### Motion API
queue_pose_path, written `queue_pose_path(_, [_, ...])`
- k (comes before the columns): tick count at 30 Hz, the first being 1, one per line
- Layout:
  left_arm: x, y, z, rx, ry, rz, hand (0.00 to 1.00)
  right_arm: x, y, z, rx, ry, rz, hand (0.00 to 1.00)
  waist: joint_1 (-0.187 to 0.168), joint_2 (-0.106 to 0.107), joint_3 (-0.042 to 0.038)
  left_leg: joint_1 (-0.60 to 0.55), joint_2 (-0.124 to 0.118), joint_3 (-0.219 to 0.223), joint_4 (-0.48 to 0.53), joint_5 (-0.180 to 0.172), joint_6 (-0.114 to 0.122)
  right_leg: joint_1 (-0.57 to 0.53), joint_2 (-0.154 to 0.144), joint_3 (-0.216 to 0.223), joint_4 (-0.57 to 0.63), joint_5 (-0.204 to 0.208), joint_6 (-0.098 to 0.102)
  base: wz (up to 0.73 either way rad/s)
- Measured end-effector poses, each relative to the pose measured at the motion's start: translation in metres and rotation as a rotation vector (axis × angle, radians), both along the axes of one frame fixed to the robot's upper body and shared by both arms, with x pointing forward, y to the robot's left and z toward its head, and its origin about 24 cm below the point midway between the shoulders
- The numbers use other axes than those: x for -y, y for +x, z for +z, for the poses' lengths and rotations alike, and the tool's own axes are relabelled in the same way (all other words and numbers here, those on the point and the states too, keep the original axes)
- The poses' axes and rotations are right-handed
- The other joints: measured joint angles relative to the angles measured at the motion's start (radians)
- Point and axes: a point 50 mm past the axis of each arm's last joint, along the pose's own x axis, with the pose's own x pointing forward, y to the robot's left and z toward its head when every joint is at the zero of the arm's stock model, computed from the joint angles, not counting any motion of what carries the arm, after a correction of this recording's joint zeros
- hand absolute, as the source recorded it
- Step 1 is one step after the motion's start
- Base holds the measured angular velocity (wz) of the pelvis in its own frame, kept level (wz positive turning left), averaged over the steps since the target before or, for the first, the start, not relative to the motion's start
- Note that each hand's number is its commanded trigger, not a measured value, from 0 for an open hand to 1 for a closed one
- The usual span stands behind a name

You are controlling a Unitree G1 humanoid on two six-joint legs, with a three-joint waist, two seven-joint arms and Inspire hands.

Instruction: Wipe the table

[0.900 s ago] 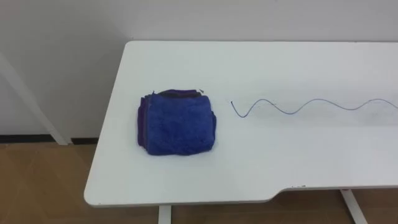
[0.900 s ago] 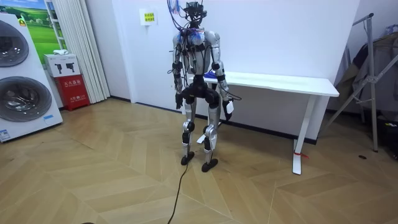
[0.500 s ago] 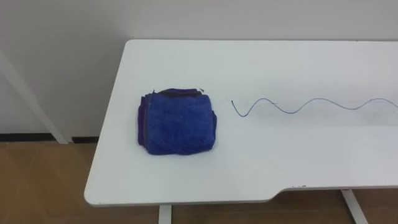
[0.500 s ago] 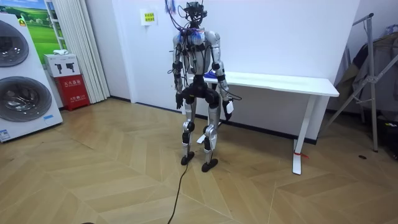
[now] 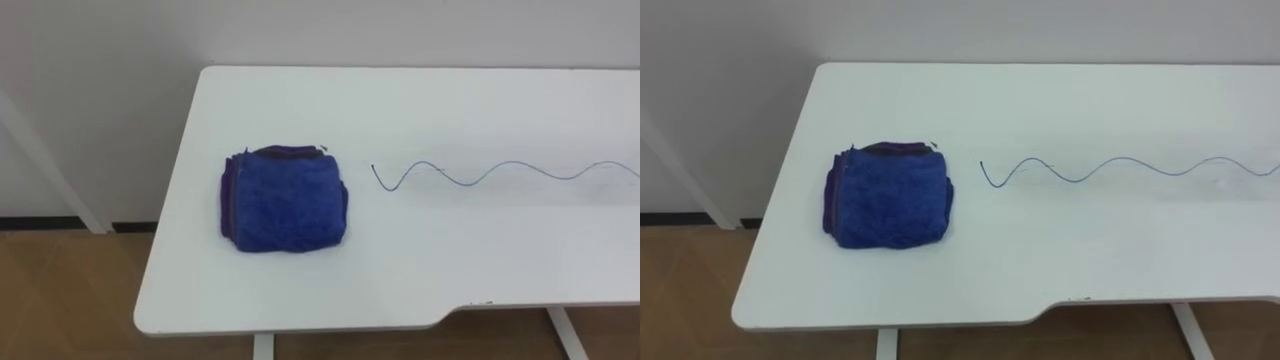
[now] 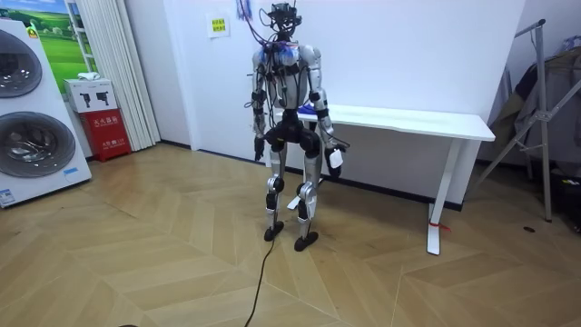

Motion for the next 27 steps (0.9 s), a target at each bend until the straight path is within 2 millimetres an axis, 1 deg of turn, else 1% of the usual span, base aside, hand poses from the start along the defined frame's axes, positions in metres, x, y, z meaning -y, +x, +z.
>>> queue_pose_path(1, [-0.004, -0.005, 0.001, -0.009, 0.009, 0.033, 0.0, 0.007, -0.004, 0.002, -0.01, -0.023, -0.073, 0.0, -0.002, -0.003, -0.0003, 0.008, 0.0, 0.0, 0.0, 0.0, 0.0, 0.006, 0.0, 0.0, 0.0, 0.0, 0.0, 0.0])
queue_pose_path(2, [-0.006, -0.007, 0.001, -0.014, 0.013, 0.046, 0.0, 0.011, -0.006, 0.003, -0.015, -0.037, -0.107, 0.0, -0.006, -0.004, 0.0, 0.012, 0.0, 0.0, -0.001, 0.0, 0.0, 0.011, 0.0, 0.0, 0.0, 0.0, 0.0, 0.05])
queue_pose_path(3, [-0.009, -0.012, 0.002, -0.028, 0.022, 0.058, 0.0, 0.017, -0.007, 0.004, -0.015, -0.063, -0.17, 0.0, -0.022, -0.008, 0.0002, 0.017, -0.001, -0.004, 0.0, 0.0, 0.0, 0.018, -0.001, 0.0, 0.0, -0.003, 0.003, 0.08])
queue_pose_path(4, [-0.013, -0.016, 0.003, -0.038, 0.033, 0.066, 0.0, 0.024, -0.005, 0.006, -0.006, -0.092, -0.222, 0.0, -0.034, -0.015, -0.0005, 0.016, -0.003, -0.008, 0.0, 0.0, 0.0, 0.018, -0.003, -0.001, 0.0, -0.007, 0.004, 0.07])
queue_pose_path(5, [-0.014, -0.016, 0.004, -0.04, 0.039, 0.065, 0.0, 0.028, -0.005, 0.008, -0.002, -0.107, -0.248, 0.0, -0.037, -0.017, -0.0003, 0.014, -0.003, -0.008, 0.0, 0.0, 0.0, 0.017, -0.003, 0.0, 0.0, -0.007, 0.004, 0.0])
queue_pose_path(6, [-0.018, -0.015, 0.005, -0.042, 0.05, 0.06, 0.0, 0.037, -0.003, 0.011, 0.002, -0.143, -0.295, 0.0, -0.043, -0.023, -0.0012, 0.015, -0.004, -0.007, 0.0, 0.0, 0.0, 0.015, -0.004, 0.0, 0.0, -0.008, 0.003, 0.0])
queue_pose_path(7, [-0.022, -0.015, 0.006, -0.053, 0.066, 0.039, 0.0, 0.048, 0.002, 0.015, 0.009, -0.19, -0.327, 0.0, -0.047, -0.027, -0.0032, 0.016, -0.005, -0.004, 0.001, 0.0, 0.0, 0.014, -0.005, 0.002, 0.001, -0.011, 0.003, -0.04])
queue_pose_path(8, [-0.024, -0.015, 0.007, -0.056, 0.074, 0.031, 0.0, 0.054, 0.005, 0.017, 0.013, -0.217, -0.333, 0.0, -0.05, -0.028, -0.0037, 0.017, -0.005, -0.002, 0.001, 0.0, 0.0, 0.014, -0.005, 0.002, 0.002, -0.011, 0.003, -0.09])
queue_pose_path(9, [-0.029, -0.015, 0.009, -0.059, 0.09, 0.017, 0.0, 0.067, 0.012, 0.023, 0.026, -0.275, -0.341, 0.0, -0.052, -0.03, -0.0039, 0.018, -0.004, 0.003, 0.002, 0.0, 0.0, 0.012, -0.005, 0.003, 0.003, -0.011, 0.003, -0.09])
queue_pose_path(10, [-0.035, -0.015, 0.01, -0.059, 0.105, 0.015, 0.0, 0.078, 0.017, 0.029, 0.032, -0.326, -0.335, 0.0, -0.051, -0.034, -0.0063, 0.015, -0.004, 0.004, 0.003, 0.0, 0.0, 0.006, -0.005, 0.004, 0.005, -0.011, 0.003, -0.08])
queue_pose_path(11, [-0.037, -0.014, 0.011, -0.056, 0.111, 0.014, 0.0, 0.083, 0.021, 0.032, 0.034, -0.351, -0.332, 0.0, -0.051, -0.037, -0.0076, 0.012, -0.004, 0.005, 0.005, 0.0, 0.0, 0.002, -0.005, 0.006, 0.005, -0.011, 0.003, -0.06])
queue_pose_path(13, [-0.042, -0.01, 0.013, -0.047, 0.125, 0.012, 0.0, 0.106, 0.041, 0.046, 0.072, -0.473, -0.326, 0.0, -0.053, -0.045, -0.0108, 0.005, -0.004, 0.01, 0.005, 0.0, 0.0, -0.009, -0.004, 0.014, 0.011, -0.011, 0.003, -0.08])
queue_pose_path(14, [-0.042, -0.01, 0.013, -0.046, 0.127, 0.012, 0.0, 0.11, 0.046, 0.05, 0.08, -0.505, -0.315, 0.0, -0.052, -0.045, -0.0107, 0.003, -0.004, 0.01, 0.006, 0.0, 0.0, -0.011, -0.004, 0.014, 0.01, -0.011, 0.003, -0.04])
queue_pose_path(16, [-0.044, -0.008, 0.015, -0.035, 0.134, 0.008, 0.0, 0.125, 0.068, 0.066, 0.13, -0.627, -0.257, 0.0, -0.05, -0.056, -0.0121, -0.002, -0.003, 0.011, 0.005, 0.0, 0.0, -0.019, -0.002, 0.016, 0.013, -0.011, 0.003, 0.0])
queue_pose_path(17, [-0.044, -0.007, 0.015, -0.035, 0.134, 0.008, 0.0, 0.127, 0.075, 0.07, 0.154, -0.65, -0.25, 0.0, -0.049, -0.057, -0.0114, -0.002, -0.002, 0.011, 0.005, 0.0, 0.0, -0.02, -0.001, 0.016, 0.017, -0.011, 0.003, 0.0])
queue_pose_path(18, [-0.044, -0.006, 0.015, -0.033, 0.133, 0.004, 0.0, 0.131, 0.09, 0.08, 0.213, -0.693, -0.242, 0.0, -0.049, -0.057, -0.0111, -0.003, 0.0, 0.011, 0.006, 0.0, 0.0, -0.021, 0.0, 0.016, 0.022, -0.011, 0.003, 0.0])
queue_pose_path(19, [-0.043, -0.003, 0.014, -0.028, 0.131, -0.003, 0.0, 0.133, 0.106, 0.088, 0.263, -0.733, -0.223, 0.0, -0.048, -0.057, -0.008, -0.005, 0.0, 0.011, 0.006, 0.0, 0.0, -0.025, 0.0, 0.016, 0.021, -0.011, 0.003, 0.0])
queue_pose_path(20, [-0.043, -0.003, 0.014, -0.028, 0.13, -0.007, 0.0, 0.134, 0.114, 0.092, 0.283, -0.754, -0.208, 0.0, -0.048, -0.058, -0.0078, -0.006, -0.001, 0.011, 0.006, 0.0, 0.0, -0.027, 0.0, 0.015, 0.021, -0.011, 0.003, 0.0])
queue_pose_path(21, [-0.042, 0.0, 0.014, -0.021, 0.126, -0.012, 0.0, 0.134, 0.128, 0.099, 0.31, -0.797, -0.163, 0.0, -0.048, -0.059, -0.0077, -0.005, -0.001, 0.01, 0.006, 0.0, 0.0, -0.03, -0.001, 0.013, 0.02, -0.011, 0.003, 0.0])
queue_pose_path(22, [-0.042, 0.003, 0.014, -0.01, 0.126, -0.018, 0.0, 0.135, 0.139, 0.106, 0.33, -0.844, -0.115, 0.0, -0.044, -0.063, -0.0058, -0.007, -0.001, 0.01, 0.006, 0.0, 0.0, -0.032, -0.001, 0.013, 0.021, -0.011, 0.003, 0.0])
queue_pose_path(23, [-0.042, 0.004, 0.015, -0.008, 0.125, -0.025, 0.0, 0.135, 0.145, 0.111, 0.346, -0.87, -0.092, 0.0, -0.04, -0.056, -0.0088, -0.01, -0.001, 0.009, 0.005, 0.0, 0.0, -0.033, -0.001, 0.013, 0.022, -0.011, 0.003, 0.0])
queue_pose_path(25, [-0.043, 0.004, 0.016, -0.002, 0.131, -0.056, 0.0, 0.134, 0.168, 0.133, 0.439, -0.985, -0.007, 0.0, -0.036, -0.055, -0.0092, -0.021, -0.001, 0.006, 0.006, 0.0, 0.001, -0.034, -0.003, 0.005, 0.022, -0.011, 0.003, 0.02])
queue_pose_path(26, [-0.043, 0.004, 0.016, -0.005, 0.133, -0.066, 0.0, 0.132, 0.174, 0.139, 0.461, -1.018, 0.026, 0.0, -0.033, -0.055, -0.0092, -0.022, -0.001, 0.007, 0.007, 0.0, 0.0, -0.036, -0.003, 0.003, 0.022, -0.011, 0.003, 0.0])
queue_pose_path(27, [-0.043, 0.004, 0.016, -0.007, 0.134, -0.071, 0.0, 0.129, 0.187, 0.153, 0.514, -1.081, 0.103, 0.0, -0.029, -0.054, -0.0091, -0.022, -0.001, 0.007, 0.01, 0.001, 0.0, -0.038, -0.003, 0.003, 0.022, -0.011, 0.003, 0.0])
